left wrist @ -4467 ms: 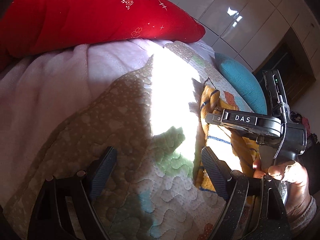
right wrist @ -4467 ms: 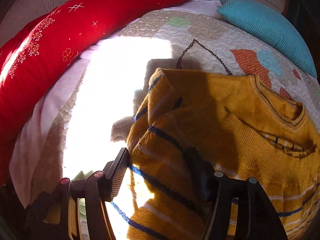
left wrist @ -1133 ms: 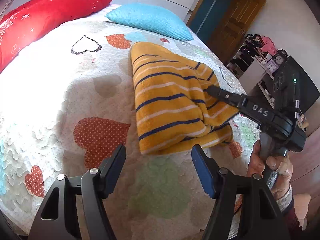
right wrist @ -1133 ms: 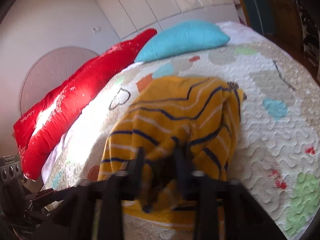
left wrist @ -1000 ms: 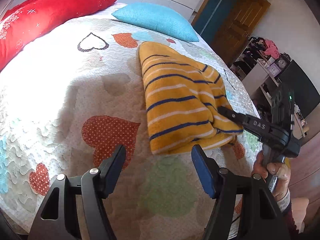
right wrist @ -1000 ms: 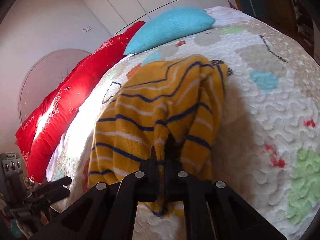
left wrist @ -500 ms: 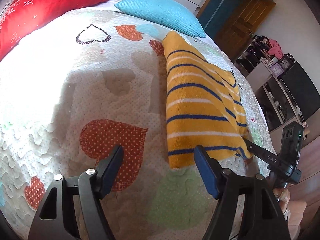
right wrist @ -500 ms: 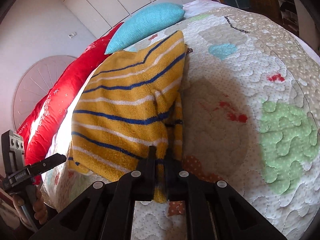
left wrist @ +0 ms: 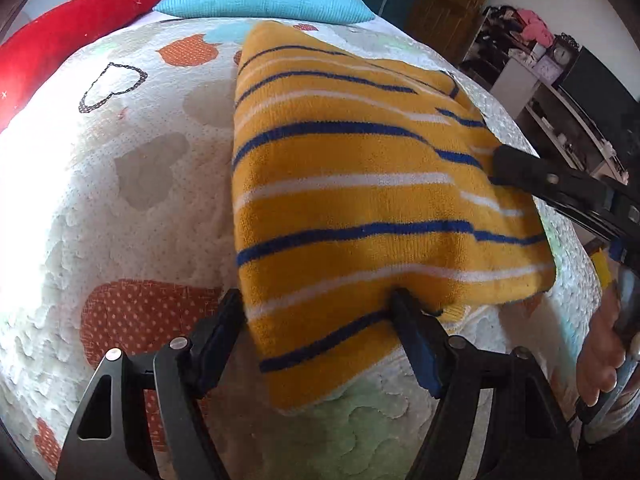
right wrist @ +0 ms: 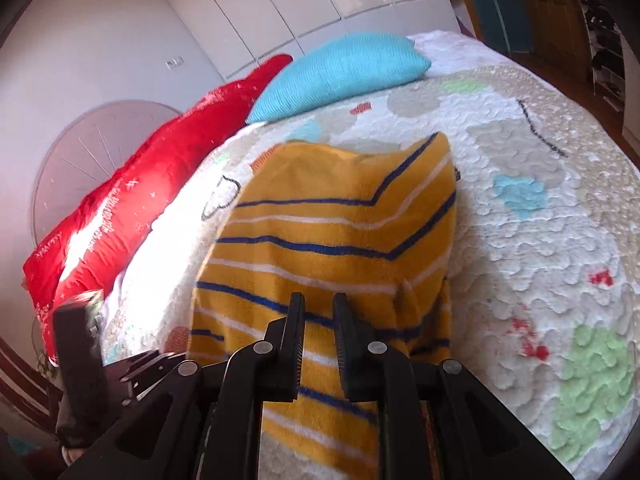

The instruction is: Fold small clothes

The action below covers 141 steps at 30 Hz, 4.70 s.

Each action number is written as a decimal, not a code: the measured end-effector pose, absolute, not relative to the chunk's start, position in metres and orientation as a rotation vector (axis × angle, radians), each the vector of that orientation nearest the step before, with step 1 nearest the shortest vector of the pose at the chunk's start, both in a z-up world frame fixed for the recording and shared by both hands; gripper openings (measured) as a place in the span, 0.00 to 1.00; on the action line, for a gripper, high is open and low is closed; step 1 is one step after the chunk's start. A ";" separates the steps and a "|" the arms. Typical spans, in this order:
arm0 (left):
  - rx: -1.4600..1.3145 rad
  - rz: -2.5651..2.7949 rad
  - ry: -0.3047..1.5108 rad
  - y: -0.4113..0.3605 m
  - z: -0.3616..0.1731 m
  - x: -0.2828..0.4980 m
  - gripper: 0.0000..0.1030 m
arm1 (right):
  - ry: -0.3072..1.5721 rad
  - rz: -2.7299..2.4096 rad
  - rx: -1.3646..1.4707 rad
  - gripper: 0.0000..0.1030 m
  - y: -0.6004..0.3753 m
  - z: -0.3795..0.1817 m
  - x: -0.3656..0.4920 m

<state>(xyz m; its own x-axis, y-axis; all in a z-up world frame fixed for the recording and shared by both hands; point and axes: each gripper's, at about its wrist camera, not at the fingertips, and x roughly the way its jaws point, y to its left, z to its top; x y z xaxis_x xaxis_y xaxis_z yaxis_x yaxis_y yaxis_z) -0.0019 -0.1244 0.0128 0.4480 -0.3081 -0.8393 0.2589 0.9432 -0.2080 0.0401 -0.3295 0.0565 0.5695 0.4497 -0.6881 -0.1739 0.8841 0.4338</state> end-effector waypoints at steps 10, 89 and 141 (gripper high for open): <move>-0.031 -0.354 0.979 -0.125 0.011 -0.015 0.73 | 0.905 0.360 0.572 0.07 -0.366 0.027 0.088; -0.087 -0.347 0.841 -0.110 0.002 -0.032 0.91 | 0.814 0.131 0.340 0.63 -0.388 0.031 -0.047; -0.384 -0.490 1.025 -0.075 0.030 0.062 0.95 | 0.737 0.285 0.684 0.74 -0.426 0.029 -0.021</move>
<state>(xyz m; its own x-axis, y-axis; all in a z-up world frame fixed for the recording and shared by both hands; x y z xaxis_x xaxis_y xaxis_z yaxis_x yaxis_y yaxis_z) 0.0622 -0.0751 0.0299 0.4281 -0.5554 -0.7129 0.2066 0.8281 -0.5211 -0.0212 -0.4257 0.0287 0.7153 0.4660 -0.5208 -0.0065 0.7496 0.6619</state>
